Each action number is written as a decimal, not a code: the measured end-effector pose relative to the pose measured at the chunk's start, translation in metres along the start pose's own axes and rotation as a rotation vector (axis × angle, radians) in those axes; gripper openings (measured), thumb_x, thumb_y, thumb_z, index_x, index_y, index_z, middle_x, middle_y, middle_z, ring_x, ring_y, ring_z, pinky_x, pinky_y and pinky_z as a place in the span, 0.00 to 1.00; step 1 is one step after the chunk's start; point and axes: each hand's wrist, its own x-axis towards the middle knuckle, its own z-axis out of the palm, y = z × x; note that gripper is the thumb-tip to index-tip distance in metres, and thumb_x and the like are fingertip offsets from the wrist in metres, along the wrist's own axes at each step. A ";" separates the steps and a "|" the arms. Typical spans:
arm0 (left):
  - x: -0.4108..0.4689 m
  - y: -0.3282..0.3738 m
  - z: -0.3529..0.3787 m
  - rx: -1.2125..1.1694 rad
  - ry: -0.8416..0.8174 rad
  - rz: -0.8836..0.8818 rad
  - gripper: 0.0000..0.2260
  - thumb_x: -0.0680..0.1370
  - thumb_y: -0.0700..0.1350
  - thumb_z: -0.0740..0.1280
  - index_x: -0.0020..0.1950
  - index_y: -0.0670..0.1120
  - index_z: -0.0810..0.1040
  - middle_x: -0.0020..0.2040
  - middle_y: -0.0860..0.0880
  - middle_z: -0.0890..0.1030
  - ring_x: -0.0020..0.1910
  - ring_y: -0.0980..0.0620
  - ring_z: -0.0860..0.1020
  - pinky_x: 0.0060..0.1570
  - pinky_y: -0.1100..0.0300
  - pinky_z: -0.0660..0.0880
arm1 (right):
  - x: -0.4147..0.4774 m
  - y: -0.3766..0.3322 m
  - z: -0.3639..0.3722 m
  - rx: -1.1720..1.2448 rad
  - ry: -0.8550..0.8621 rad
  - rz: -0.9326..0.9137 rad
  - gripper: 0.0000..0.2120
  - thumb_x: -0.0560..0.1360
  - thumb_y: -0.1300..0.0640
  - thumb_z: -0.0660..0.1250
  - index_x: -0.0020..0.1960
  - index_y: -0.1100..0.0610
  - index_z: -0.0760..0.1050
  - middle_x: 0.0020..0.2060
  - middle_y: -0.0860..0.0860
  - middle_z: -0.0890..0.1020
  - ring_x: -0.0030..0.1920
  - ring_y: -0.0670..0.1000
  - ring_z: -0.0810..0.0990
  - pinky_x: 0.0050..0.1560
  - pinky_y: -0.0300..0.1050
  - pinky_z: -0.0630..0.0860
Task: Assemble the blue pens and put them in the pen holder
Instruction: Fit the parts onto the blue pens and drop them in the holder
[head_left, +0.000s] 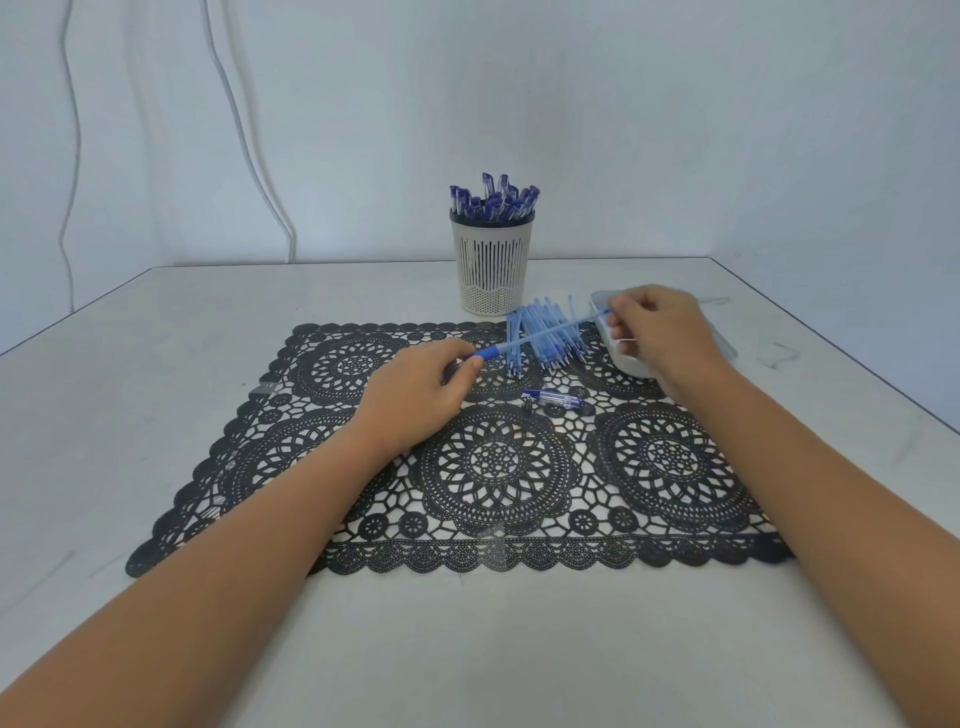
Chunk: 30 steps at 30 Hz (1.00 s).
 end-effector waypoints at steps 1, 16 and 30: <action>0.000 -0.001 0.000 0.002 0.011 -0.014 0.11 0.80 0.51 0.59 0.56 0.50 0.77 0.40 0.52 0.79 0.39 0.54 0.74 0.36 0.59 0.71 | 0.003 -0.001 -0.004 0.025 0.069 0.006 0.06 0.78 0.62 0.61 0.48 0.61 0.76 0.33 0.50 0.77 0.32 0.45 0.73 0.33 0.35 0.73; 0.002 0.001 0.001 0.032 0.036 -0.077 0.11 0.80 0.51 0.58 0.56 0.49 0.76 0.40 0.51 0.78 0.36 0.54 0.74 0.33 0.62 0.69 | -0.007 0.029 0.021 -1.057 -0.121 -0.529 0.14 0.79 0.52 0.56 0.61 0.50 0.75 0.56 0.47 0.80 0.59 0.53 0.72 0.55 0.52 0.65; 0.003 0.002 0.001 0.038 0.017 -0.083 0.11 0.80 0.52 0.58 0.55 0.49 0.76 0.41 0.52 0.78 0.40 0.53 0.75 0.35 0.60 0.70 | 0.015 0.019 -0.031 -1.185 0.109 -0.206 0.15 0.79 0.56 0.55 0.58 0.58 0.76 0.54 0.58 0.78 0.57 0.60 0.72 0.55 0.52 0.68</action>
